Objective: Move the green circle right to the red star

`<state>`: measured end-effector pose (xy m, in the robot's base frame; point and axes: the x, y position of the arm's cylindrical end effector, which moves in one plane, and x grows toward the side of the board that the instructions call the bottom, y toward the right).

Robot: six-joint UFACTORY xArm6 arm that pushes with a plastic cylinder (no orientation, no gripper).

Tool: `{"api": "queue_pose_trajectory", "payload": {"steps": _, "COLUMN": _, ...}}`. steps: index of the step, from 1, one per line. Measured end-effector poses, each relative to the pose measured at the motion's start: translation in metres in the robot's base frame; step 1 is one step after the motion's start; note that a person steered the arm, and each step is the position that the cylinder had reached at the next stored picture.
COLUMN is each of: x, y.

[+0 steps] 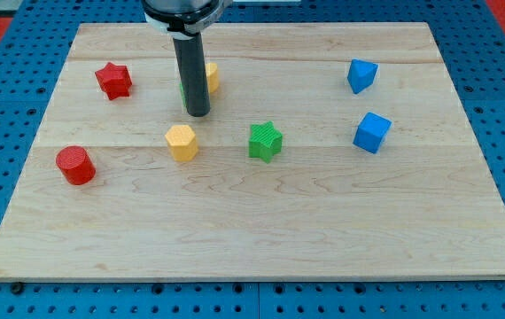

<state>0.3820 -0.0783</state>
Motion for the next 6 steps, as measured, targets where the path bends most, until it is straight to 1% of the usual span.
{"api": "queue_pose_trajectory", "payload": {"steps": 1, "x": 0.008, "y": 0.026}}
{"api": "queue_pose_trajectory", "payload": {"steps": 2, "x": -0.003, "y": 0.030}}
{"api": "queue_pose_trajectory", "payload": {"steps": 3, "x": -0.026, "y": 0.008}}
{"api": "queue_pose_trajectory", "payload": {"steps": 5, "x": -0.032, "y": -0.076}}
{"api": "queue_pose_trajectory", "payload": {"steps": 6, "x": -0.034, "y": -0.067}}
